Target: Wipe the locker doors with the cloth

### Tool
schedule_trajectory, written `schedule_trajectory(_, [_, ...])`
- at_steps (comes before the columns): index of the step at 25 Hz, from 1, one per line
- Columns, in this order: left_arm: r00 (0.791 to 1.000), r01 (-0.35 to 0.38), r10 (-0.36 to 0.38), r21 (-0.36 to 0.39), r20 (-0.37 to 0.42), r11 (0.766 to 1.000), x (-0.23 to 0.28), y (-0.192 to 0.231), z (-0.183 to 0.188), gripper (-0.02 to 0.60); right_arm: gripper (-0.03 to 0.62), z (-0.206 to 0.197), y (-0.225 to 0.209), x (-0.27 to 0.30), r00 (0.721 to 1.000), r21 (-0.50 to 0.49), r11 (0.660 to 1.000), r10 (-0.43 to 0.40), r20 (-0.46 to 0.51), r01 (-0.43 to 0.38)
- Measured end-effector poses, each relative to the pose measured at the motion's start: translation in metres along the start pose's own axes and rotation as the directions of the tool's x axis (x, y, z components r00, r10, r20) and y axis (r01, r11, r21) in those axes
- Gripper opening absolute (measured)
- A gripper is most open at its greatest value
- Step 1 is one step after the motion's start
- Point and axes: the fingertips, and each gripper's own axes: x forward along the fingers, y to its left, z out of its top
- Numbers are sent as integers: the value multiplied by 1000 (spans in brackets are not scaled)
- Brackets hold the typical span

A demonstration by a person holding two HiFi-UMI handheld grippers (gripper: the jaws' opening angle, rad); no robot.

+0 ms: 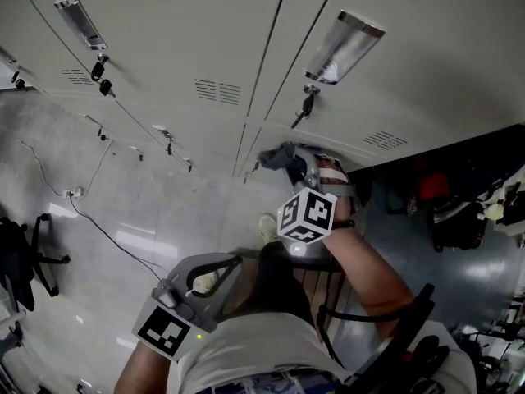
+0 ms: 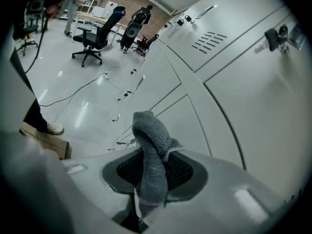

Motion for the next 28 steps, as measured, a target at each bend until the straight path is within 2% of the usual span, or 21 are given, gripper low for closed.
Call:
schedule_trajectory(5, [1000,-10,10,-12,-22,1000,5,7,-4,3,112,-12,29,33,1000,-14,1000,23,-1,-23])
schedule_trajectory(10, [1000,-17,16,-69,-21,997,11,11,-6,3,110,-22,64,72,998,-25,998,62,6,-62])
schedule_trajectory(16, [998,-19,15,-68,-56,997,15,16,-16,3,110,-42,105,116,994,-23,993,112,-12,-112])
schedule_trajectory(28, [992,-79,68,-114,-102,990,6,24,-37,3,109,-75,174,191,973,-64,974,213,-88,-218])
